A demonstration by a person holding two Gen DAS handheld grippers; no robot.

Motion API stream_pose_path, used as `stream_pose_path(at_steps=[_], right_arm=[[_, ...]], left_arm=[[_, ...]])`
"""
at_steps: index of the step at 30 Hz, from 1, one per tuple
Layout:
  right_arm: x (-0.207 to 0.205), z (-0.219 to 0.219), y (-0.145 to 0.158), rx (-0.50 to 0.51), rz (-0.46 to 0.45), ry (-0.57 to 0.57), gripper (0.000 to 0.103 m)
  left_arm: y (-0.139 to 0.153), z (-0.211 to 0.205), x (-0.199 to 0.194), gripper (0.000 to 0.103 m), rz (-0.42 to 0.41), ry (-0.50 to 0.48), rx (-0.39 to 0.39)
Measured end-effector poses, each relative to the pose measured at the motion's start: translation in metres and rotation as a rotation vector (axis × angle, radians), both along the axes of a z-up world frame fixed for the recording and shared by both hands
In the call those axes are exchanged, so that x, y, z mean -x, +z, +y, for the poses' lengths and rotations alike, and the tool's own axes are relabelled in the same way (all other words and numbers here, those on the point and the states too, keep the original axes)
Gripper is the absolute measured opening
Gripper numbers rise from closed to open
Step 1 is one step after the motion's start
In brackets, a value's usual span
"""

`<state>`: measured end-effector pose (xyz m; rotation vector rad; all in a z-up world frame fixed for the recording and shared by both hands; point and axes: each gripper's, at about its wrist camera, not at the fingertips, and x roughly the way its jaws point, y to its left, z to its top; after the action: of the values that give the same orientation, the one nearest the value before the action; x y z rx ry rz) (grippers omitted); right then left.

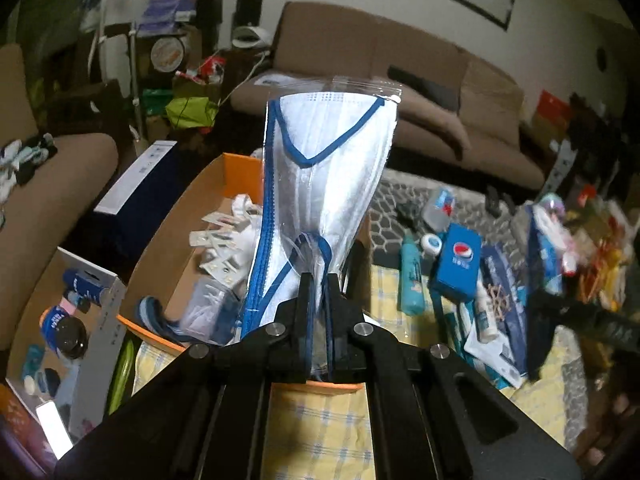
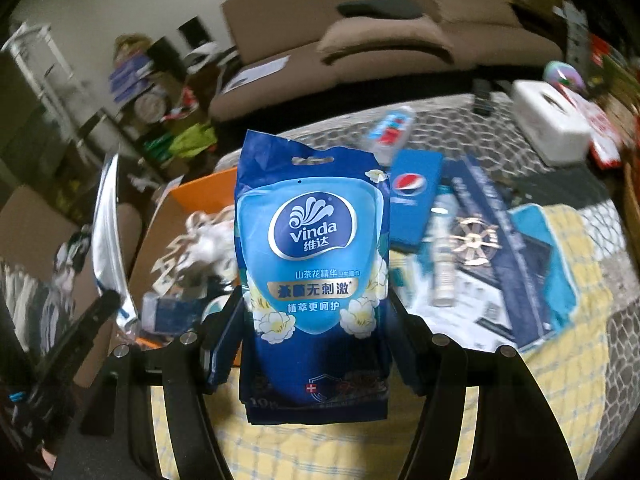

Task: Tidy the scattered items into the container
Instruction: 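Carry the Vinda pack and the face mask over the orange box with both grippers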

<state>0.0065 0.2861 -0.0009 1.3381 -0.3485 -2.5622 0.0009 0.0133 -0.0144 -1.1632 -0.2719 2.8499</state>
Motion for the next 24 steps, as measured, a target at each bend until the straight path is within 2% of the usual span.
stream_pose_path(at_steps=[1,3,4,5,7,8,10,13,16,20,24], right_arm=[[0.000,-0.007,0.000,-0.009,0.004,0.015,0.067],[-0.002,-0.023,0.001,-0.031,0.021,0.051,0.067],[-0.003,-0.027,0.003,-0.037,0.034,0.055,0.067],[-0.004,-0.028,0.004,-0.042,0.046,0.050,0.067],[-0.003,-0.031,0.006,-0.043,0.067,0.032,0.067],[0.000,-0.033,0.006,-0.041,0.073,0.024,0.067],[0.005,-0.035,0.004,-0.026,0.074,0.014,0.067],[0.014,-0.044,-0.001,0.019,0.066,0.006,0.067],[0.025,-0.065,-0.011,0.055,0.036,0.033,0.067],[0.033,-0.103,-0.026,0.053,0.003,0.088,0.067],[0.035,-0.141,-0.039,0.041,-0.013,0.151,0.067]], left_arm=[[0.000,-0.007,0.000,0.004,-0.006,0.023,0.019],[0.000,-0.019,-0.004,0.004,0.012,0.029,-0.016],[-0.001,-0.027,-0.005,0.004,0.030,0.040,-0.018],[-0.006,-0.033,-0.004,0.004,0.017,0.069,0.016],[-0.010,-0.044,-0.005,0.004,0.024,0.070,-0.001],[-0.014,-0.049,0.002,0.004,-0.018,0.093,0.003],[-0.012,-0.061,0.008,0.004,-0.021,0.083,-0.067],[-0.005,-0.068,0.010,0.004,-0.003,0.096,-0.034],[-0.006,-0.082,0.012,0.004,-0.011,0.101,-0.039],[-0.013,-0.103,0.020,0.004,-0.042,0.125,-0.017],[-0.024,-0.119,0.021,0.004,-0.086,0.117,0.038]])
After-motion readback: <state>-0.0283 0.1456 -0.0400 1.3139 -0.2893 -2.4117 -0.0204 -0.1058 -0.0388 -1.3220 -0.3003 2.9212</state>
